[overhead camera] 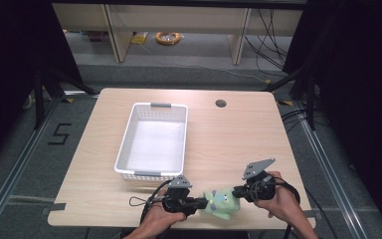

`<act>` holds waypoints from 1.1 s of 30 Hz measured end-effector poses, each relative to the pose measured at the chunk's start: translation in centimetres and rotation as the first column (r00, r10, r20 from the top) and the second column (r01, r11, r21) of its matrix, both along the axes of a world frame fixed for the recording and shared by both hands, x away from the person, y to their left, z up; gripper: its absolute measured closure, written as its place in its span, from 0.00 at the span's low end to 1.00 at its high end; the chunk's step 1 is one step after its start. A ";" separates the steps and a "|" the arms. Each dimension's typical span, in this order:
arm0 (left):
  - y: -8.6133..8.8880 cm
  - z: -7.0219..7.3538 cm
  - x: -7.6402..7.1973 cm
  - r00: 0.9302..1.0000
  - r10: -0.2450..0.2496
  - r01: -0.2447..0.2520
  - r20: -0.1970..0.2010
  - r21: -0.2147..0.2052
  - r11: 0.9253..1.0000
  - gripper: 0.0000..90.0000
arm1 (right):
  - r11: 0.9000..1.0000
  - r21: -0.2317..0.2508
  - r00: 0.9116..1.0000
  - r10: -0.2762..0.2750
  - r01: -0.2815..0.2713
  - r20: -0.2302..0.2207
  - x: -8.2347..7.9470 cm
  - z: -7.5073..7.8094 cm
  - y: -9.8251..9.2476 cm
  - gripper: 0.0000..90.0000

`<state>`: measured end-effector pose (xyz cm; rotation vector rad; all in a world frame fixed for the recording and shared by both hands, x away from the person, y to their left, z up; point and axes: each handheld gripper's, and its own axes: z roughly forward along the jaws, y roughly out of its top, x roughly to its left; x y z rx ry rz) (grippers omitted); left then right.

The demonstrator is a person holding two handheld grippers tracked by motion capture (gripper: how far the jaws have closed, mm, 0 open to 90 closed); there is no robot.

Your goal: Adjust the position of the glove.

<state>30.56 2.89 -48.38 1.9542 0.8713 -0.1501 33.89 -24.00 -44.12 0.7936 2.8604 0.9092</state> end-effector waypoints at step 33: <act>1.4 -1.1 -0.4 0.996 0.085 -0.085 0.020 0.025 0.996 0.58 | 0.956 0.126 0.965 -0.263 0.263 -0.017 -0.2 -1.0 -2.0 0.52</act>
